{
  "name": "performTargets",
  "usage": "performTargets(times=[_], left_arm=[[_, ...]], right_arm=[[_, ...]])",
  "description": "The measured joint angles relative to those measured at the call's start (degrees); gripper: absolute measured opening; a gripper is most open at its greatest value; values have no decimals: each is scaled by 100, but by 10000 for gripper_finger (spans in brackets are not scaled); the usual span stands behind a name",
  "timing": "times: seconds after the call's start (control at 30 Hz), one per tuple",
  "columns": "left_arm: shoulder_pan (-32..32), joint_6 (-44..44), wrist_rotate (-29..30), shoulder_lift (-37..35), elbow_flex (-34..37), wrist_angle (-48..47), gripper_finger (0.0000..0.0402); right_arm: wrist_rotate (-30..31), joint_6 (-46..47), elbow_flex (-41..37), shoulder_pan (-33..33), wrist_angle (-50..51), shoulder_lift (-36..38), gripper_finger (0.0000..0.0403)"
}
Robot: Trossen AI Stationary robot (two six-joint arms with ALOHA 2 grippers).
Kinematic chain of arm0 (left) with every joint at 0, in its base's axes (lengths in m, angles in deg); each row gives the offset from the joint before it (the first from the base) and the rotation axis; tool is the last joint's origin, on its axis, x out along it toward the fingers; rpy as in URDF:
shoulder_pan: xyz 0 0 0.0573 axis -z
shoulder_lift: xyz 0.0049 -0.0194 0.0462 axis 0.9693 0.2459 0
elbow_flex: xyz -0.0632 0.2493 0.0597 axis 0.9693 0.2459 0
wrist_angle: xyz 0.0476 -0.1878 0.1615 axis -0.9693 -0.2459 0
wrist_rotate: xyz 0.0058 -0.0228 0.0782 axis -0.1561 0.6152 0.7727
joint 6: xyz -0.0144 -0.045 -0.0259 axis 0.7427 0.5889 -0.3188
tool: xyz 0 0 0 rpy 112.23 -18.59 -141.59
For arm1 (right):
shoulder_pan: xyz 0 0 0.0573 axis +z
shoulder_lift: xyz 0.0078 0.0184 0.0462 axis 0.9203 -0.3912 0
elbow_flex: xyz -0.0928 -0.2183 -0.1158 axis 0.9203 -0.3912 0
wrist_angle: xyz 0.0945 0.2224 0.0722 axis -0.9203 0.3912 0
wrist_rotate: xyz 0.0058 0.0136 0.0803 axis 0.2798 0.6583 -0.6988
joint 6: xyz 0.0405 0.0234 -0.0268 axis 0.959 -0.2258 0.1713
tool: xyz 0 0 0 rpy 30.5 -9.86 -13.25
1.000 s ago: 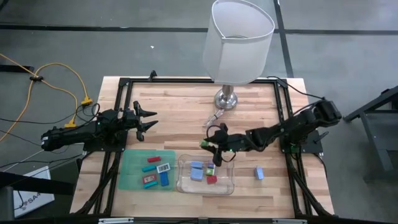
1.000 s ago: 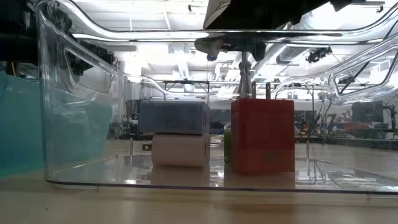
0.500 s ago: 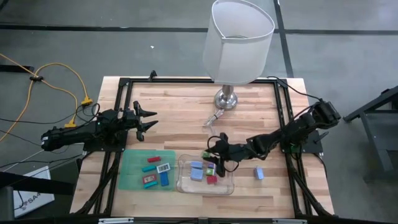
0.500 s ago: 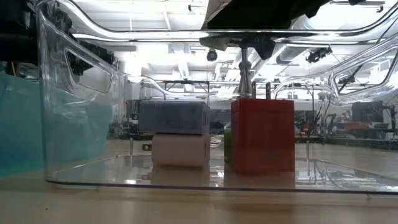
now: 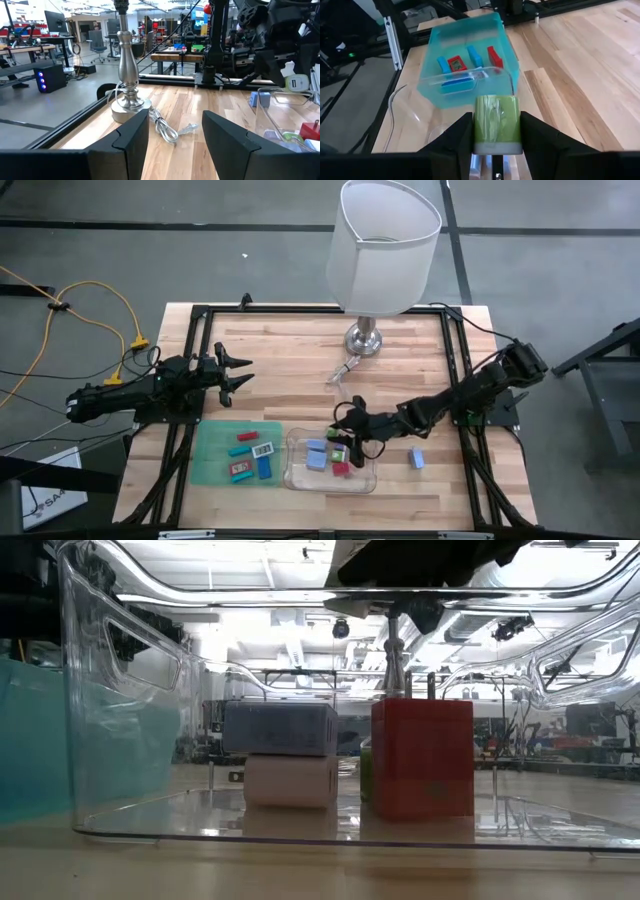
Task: Pick & Place Office items
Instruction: Put the green charger adapter into the transparent bin
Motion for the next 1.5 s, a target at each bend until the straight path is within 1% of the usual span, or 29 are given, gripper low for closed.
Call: performTargets(times=[0.1,0.13,0.27,0.37,0.43,0.6,0.93,1.07,1.37,1.5], left_arm=[[-1,0,-1,0,-1,1,177],[1,1,-1,0,1,-1,177],[0,1,-2,0,0,46,177],[4,0,-2,-2,-1,98,177],[4,0,4,0,-1,108,177],[4,0,0,4,0,143,177],[4,0,1,4,1,185,177],[4,2,1,4,0,184,177],[4,0,1,4,1,184,177],[4,1,1,4,1,183,177]], right_arm=[[28,-12,94,68,-23,-271,133],[-50,-34,147,105,68,-339,133],[-253,-211,620,257,89,-691,133],[-260,-220,991,353,670,-882,133],[-208,-69,1169,381,1180,-946,133],[-342,372,1497,401,1877,-1171,133],[-481,1490,1580,405,2931,-1278,133],[-524,1593,1580,405,3063,-1278,133],[-931,1794,1591,399,3123,-1252,133],[-959,1839,1593,401,3211,-1252,133]])
